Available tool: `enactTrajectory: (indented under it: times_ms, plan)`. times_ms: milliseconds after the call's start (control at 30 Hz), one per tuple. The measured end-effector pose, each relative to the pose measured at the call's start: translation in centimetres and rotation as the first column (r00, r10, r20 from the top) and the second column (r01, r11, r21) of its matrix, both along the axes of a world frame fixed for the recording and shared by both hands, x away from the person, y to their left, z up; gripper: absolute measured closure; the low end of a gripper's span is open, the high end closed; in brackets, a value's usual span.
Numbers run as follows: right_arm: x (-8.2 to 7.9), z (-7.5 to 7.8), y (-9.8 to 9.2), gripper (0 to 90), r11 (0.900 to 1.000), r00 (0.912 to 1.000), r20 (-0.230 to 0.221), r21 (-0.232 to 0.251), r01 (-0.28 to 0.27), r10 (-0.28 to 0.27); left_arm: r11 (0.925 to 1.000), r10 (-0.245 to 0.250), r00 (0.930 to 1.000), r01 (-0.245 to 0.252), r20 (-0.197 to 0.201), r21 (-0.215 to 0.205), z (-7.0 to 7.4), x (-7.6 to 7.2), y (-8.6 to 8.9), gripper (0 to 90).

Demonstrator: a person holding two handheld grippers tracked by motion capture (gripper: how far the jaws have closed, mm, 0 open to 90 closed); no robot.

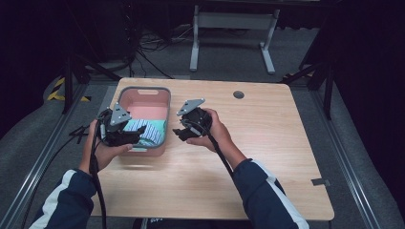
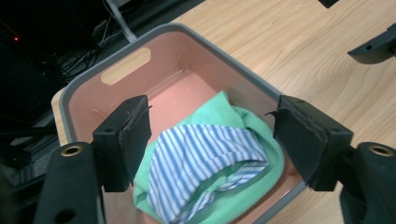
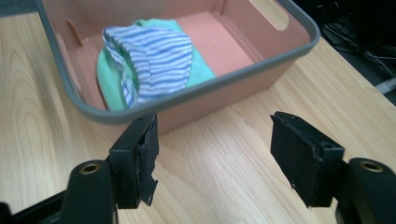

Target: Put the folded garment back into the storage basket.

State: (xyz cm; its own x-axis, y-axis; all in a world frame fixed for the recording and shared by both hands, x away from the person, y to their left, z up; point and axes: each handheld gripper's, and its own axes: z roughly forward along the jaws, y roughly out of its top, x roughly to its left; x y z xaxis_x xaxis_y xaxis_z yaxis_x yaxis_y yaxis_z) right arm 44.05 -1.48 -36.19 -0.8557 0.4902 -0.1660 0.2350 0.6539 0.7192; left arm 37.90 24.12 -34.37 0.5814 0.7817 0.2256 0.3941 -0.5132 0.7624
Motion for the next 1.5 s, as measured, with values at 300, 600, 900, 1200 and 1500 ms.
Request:
enactTrajectory:
  times_ms: [300, 600, 900, 1200, 1500]
  plan:
    - [-1.2, 0.0, -2.6, 26.5, 1.0, 0.9997, 0.023, -0.021, 0.011, -0.011, 0.9969, -0.078, 0.9964, 0.078, -0.035, 0.006, -0.5, -1.1, -2.1, 17.9]
    - [-2.3, -0.2, -6.1, 26.7, 0.998, 0.9983, 0.032, -0.047, 0.05, -0.049, 0.9834, -0.176, 0.984, 0.177, -0.026, 0.04, -1.5, -2.7, -4.9, 19.6]
    - [-3.2, -0.4, -9.5, 27.0, 0.994, 0.9951, 0.035, -0.047, 0.095, -0.093, 0.9716, -0.226, 0.9733, 0.228, -0.041, 0.064, -3.0, -3.8, -7.0, 21.1]
    - [-4.3, -1.1, -12.1, 26.8, 0.99, 0.9925, 0.047, -0.078, 0.117, -0.113, 0.9606, -0.263, 0.9628, 0.267, -0.061, 0.076, -5.0, -4.7, -8.2, 21.5]
    - [-5.6, -2.2, -14.4, 27.1, 0.986, 0.9909, 0.047, -0.102, 0.13, -0.126, 0.9468, -0.299, 0.9497, 0.307, -0.093, 0.095, -6.8, -5.2, -8.7, 21.4]
